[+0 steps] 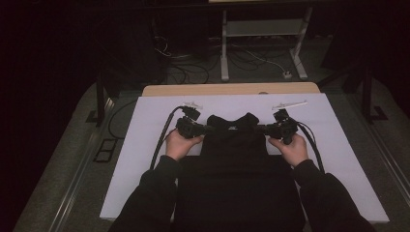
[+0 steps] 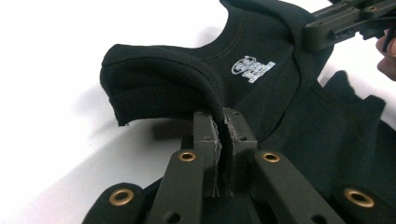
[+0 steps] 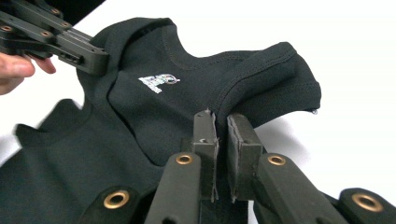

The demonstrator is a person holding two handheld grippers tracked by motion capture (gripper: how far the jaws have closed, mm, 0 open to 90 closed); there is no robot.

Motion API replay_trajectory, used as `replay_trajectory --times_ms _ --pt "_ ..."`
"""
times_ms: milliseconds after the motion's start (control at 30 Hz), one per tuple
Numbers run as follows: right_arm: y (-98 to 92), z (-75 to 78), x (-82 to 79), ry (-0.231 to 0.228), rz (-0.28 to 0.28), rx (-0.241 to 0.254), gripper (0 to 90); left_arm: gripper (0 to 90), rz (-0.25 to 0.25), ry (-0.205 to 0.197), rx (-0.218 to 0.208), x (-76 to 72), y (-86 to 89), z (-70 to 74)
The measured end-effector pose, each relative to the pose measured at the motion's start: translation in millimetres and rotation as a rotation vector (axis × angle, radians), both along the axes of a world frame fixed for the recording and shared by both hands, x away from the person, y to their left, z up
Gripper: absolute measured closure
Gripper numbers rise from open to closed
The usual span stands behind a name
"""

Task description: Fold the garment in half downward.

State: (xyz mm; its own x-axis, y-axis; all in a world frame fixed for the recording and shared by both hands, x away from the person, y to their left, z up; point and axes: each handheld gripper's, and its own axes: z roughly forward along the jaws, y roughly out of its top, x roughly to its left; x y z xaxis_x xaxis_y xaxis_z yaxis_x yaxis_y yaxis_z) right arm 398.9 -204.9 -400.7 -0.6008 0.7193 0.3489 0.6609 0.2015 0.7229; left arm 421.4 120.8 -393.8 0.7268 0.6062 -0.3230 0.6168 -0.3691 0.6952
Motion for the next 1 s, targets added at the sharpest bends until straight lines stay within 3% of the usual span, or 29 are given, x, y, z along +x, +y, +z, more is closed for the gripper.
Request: replay_trajectory --times_ms 300,600,1000 --pt "-4.6 8.4 -15.0 -0.012 0.005 0.03 81.6 83.9 -0.013 -0.023 -0.027 -15.7 0.1 13.4" --pt "-6.6 9.0 -21.7 -0.005 0.012 0.025 81.6 83.9 -0.027 -0.022 -0.012 -26.5 -5.2 13.3" --pt "-8.2 15.9 -44.8 -0.017 0.037 0.031 81.6 83.8 -0.022 -0.02 -0.032 -42.6 0.2 17.4"
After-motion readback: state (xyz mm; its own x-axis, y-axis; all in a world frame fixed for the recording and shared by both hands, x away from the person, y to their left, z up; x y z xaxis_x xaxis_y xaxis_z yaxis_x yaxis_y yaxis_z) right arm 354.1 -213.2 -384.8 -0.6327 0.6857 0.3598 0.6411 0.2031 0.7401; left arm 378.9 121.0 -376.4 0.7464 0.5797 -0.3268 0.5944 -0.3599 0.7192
